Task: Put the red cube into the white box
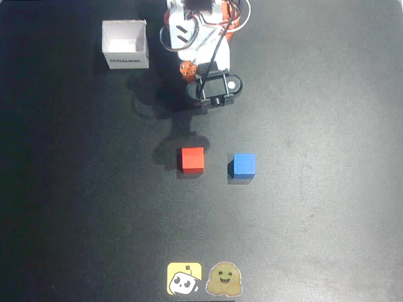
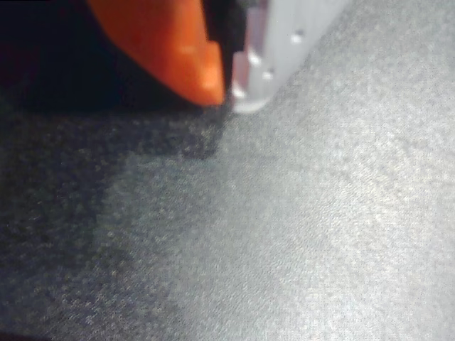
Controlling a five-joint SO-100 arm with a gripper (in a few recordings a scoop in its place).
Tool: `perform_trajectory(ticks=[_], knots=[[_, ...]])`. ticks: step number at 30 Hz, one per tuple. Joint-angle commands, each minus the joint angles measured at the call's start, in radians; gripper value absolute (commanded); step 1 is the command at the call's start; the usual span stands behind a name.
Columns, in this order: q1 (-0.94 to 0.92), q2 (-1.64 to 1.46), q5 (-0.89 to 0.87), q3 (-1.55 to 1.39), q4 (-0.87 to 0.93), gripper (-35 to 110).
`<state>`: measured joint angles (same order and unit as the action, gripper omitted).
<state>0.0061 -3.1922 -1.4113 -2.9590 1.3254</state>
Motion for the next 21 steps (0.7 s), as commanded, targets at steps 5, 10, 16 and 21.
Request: perform_trajectory(ticks=[5, 10, 16, 21], knots=[[-0.002, -0.005, -0.008, 0.005, 0.003, 0], [-0.002, -0.005, -0.008, 0.005, 0.003, 0], [0.006, -0.005, -0.005, 0.005, 0.003, 0], [0.006, -0.005, 0.005, 0.028, 0.009, 0]])
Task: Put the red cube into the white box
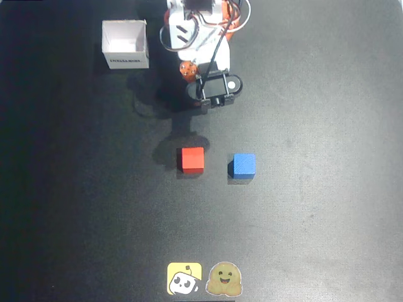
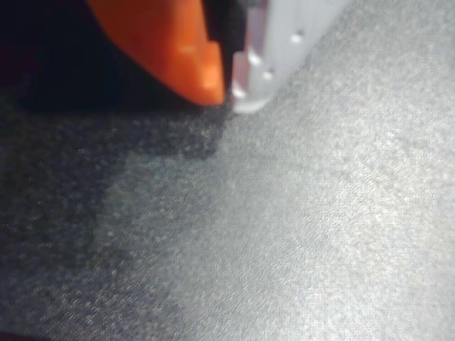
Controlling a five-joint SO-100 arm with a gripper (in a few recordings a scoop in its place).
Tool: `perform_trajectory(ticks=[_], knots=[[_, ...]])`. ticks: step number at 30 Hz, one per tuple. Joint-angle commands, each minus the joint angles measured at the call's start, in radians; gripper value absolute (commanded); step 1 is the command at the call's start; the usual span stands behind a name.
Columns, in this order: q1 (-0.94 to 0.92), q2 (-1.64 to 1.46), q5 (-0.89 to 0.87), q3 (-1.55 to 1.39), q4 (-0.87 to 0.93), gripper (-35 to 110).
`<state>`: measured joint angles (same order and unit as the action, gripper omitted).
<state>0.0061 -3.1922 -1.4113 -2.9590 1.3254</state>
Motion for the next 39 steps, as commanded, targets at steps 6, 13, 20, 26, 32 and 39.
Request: perform_trajectory(ticks=[6, 13, 20, 26, 32, 39], knots=[[0.000, 0.115, 0.015, 0.201, 0.037, 0], [-0.020, 0.609, 0.015, 0.541, -0.020, 1], [-0.048, 1.003, 0.029, 0.726, -0.189, 1], [-0.064, 1.287, 0.048, 0.868, -0.290, 0], [-0.064, 1.379, 0.049, 0.902, -0.331, 0], [-0.069, 1.384, 0.049, 0.894, -0.330, 16]])
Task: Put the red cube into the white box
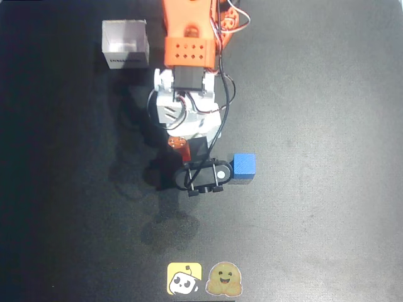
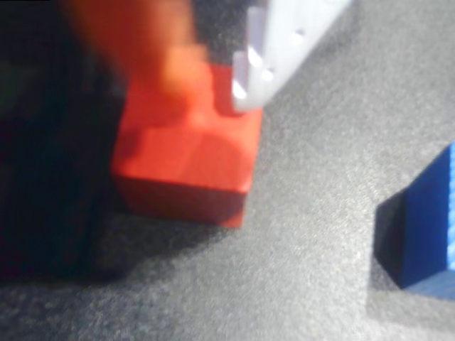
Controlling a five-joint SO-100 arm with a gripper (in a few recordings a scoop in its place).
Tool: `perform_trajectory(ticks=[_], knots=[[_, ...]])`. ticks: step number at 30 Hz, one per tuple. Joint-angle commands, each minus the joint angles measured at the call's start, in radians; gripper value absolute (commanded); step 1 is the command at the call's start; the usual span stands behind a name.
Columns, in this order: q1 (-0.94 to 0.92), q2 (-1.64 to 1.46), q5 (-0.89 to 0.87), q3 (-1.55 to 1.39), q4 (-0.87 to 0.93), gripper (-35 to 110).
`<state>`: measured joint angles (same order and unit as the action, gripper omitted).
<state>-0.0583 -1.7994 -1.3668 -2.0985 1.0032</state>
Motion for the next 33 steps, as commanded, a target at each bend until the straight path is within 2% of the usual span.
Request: perform_trajectory(ticks=[1, 18, 33], knots=[[-0.005, -0.009, 0.005, 0.034, -0.008, 17], [0.037, 0.028, -0.006, 0.026, -0.052, 23], [0.037, 0.161, -0.035, 0.023, -0.141, 20]])
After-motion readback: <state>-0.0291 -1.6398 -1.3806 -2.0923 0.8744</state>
